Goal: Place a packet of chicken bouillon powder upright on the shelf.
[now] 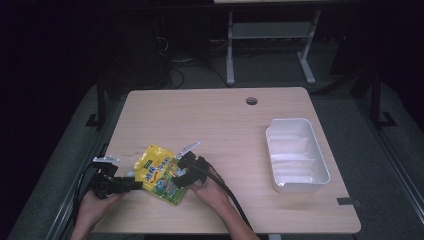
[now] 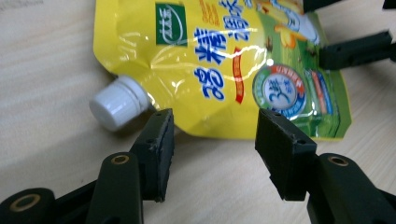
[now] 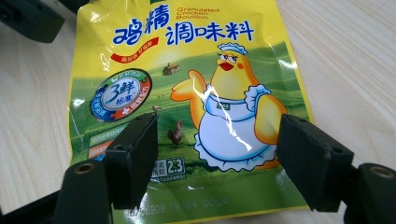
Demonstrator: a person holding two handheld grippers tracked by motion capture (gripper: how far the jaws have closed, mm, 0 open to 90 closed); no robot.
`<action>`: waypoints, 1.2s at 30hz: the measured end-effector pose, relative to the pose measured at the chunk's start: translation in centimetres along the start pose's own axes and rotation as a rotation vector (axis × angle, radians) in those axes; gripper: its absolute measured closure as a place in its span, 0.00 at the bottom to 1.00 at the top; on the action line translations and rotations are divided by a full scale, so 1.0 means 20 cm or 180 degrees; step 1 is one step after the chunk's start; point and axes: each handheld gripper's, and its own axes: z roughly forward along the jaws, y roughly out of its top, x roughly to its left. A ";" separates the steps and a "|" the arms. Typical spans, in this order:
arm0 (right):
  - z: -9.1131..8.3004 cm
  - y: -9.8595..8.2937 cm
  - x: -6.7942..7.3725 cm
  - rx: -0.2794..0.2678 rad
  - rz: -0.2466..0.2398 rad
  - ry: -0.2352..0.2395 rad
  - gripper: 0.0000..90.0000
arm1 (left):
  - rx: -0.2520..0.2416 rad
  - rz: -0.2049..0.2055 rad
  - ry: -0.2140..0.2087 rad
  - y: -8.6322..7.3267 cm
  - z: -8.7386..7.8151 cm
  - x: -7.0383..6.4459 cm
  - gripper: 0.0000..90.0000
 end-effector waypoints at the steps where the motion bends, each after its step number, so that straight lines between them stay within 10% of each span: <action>1: 0.00 0.00 0.00 -0.0002 0.0000 0.0000 0.32 | -0.0019 -0.0017 -0.0003 0.01 0.00 0.00 0.52; 18: 0.00 -0.01 0.00 -0.0033 0.0026 0.0000 0.32 | 0.0175 -0.0200 -0.0130 0.02 0.08 0.02 0.56; 26: 0.00 -0.01 0.00 -0.0042 0.0009 -0.0017 0.33 | -0.0070 -0.0434 -0.0336 0.04 0.08 0.07 0.72; 36: -0.03 -0.01 0.00 -0.0045 -0.0142 0.0020 0.38 | -0.0254 -0.0350 -0.0480 0.07 0.08 0.05 0.93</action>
